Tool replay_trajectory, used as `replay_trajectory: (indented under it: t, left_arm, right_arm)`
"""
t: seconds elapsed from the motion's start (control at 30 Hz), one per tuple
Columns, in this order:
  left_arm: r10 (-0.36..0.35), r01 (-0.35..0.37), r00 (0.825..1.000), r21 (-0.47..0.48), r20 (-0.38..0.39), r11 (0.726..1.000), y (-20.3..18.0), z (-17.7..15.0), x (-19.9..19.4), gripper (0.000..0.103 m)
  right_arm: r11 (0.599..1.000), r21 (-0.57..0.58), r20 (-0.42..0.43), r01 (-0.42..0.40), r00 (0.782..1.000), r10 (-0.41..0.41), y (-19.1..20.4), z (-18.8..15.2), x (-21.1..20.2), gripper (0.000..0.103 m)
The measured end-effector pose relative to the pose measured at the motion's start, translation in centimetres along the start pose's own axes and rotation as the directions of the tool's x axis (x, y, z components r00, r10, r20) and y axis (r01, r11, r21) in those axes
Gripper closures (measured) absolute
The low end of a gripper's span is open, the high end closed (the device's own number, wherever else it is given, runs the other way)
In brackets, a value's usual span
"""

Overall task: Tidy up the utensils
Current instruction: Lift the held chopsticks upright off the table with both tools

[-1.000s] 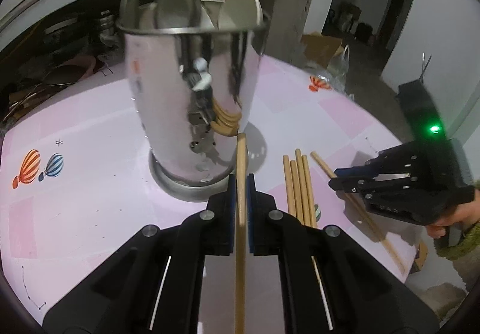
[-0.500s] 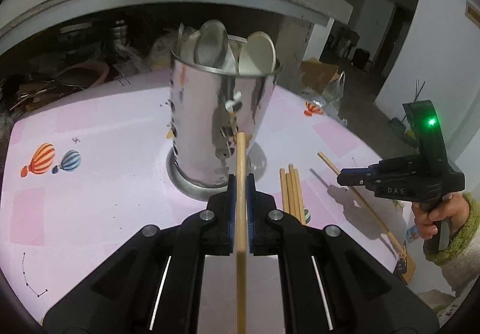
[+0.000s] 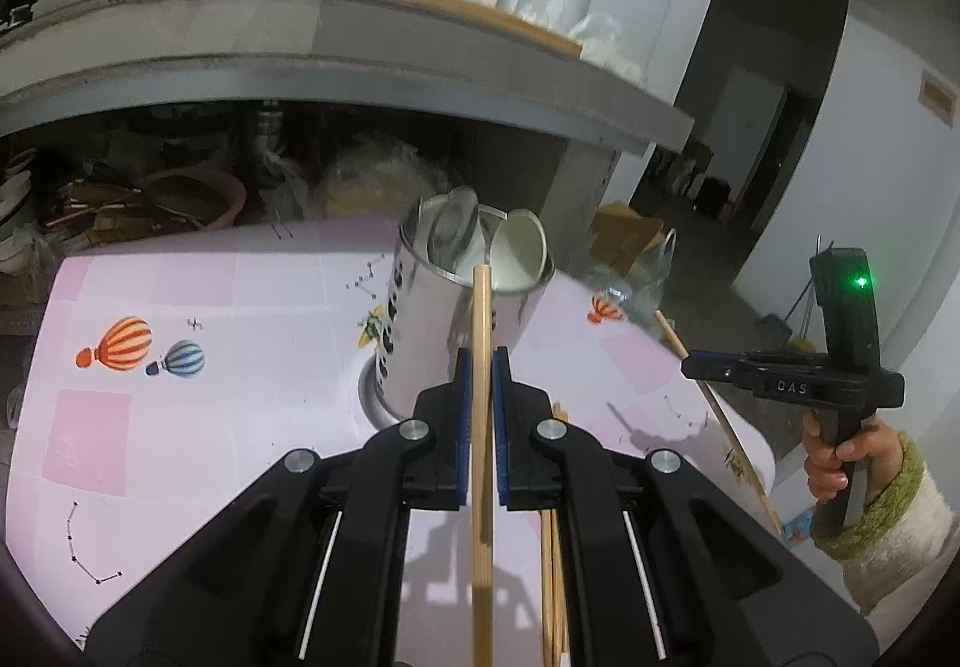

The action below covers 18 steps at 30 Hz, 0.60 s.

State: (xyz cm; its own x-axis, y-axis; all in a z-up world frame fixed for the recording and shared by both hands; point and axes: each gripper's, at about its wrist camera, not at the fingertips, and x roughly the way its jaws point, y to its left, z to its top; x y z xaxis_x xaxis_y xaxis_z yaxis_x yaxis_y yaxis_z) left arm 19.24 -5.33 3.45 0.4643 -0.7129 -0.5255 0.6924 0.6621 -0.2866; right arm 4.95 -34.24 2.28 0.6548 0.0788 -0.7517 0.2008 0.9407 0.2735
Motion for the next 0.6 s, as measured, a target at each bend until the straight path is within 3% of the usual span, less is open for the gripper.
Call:
replay_trajectory:
  t: [0.3,0.6]
  left_arm:
    - [-0.038,0.040,0.994,-0.018,0.101,0.999,-0.5,2.0,-2.5,0.098]
    - [-0.072,0.075,0.979,-0.011,0.191,0.997,-1.5,4.4,-4.1,0.097]
  right_arm:
    - [0.999,-0.004,0.103,-0.034,0.994,0.034,0.7,1.9,-3.1,0.096]
    - [0.996,-0.029,0.207,-0.089,0.974,0.093,2.6,4.2,-5.0,0.096]
